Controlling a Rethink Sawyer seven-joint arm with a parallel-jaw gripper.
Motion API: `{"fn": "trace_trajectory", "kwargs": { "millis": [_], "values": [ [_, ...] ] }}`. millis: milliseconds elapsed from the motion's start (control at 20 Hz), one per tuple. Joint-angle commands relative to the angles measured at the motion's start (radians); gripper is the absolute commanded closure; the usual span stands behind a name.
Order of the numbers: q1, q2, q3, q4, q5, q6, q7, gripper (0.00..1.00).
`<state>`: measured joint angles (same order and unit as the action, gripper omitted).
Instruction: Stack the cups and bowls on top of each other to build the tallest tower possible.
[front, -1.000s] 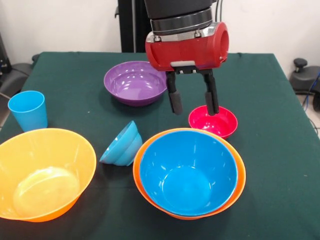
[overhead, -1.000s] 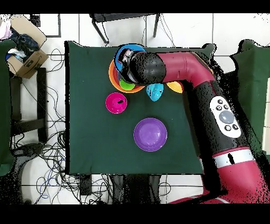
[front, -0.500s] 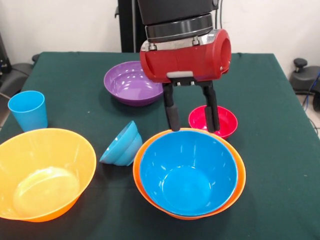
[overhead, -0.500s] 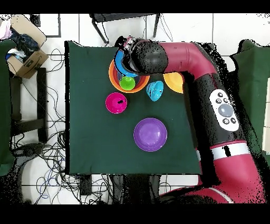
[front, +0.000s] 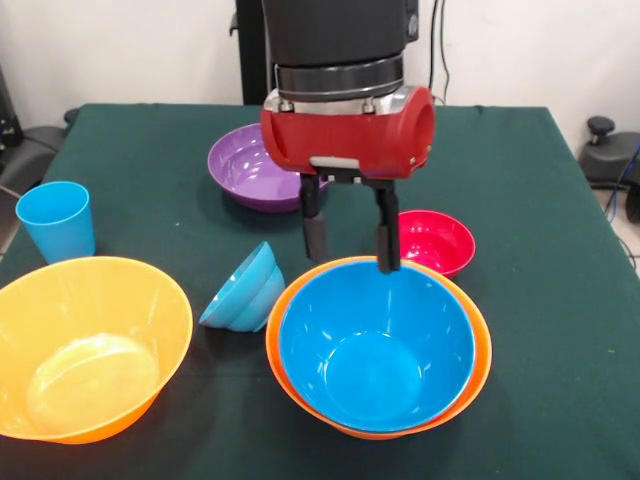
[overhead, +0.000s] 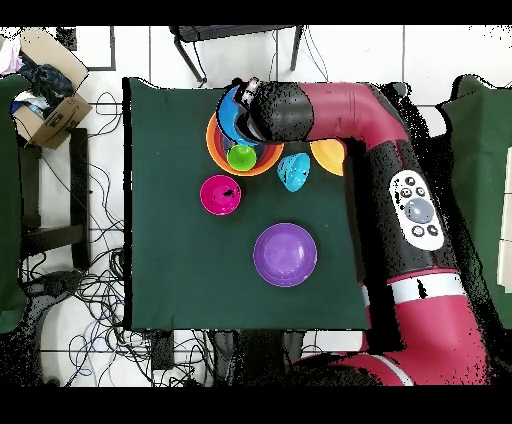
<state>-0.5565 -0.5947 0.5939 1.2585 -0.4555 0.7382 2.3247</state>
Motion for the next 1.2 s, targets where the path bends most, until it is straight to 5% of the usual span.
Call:
{"fn": "trace_trajectory", "kwargs": {
  "millis": [50, 200, 1200],
  "values": [
    [0.049, 0.027, -0.150, 0.042, -0.002, 0.140, 0.081, 0.00],
    [0.058, 0.029, -0.174, 0.039, 0.015, 0.186, 0.069, 0.00],
    [0.060, 0.124, -0.196, 0.076, 0.072, -0.064, 0.071, 0.00]
  ]
}}
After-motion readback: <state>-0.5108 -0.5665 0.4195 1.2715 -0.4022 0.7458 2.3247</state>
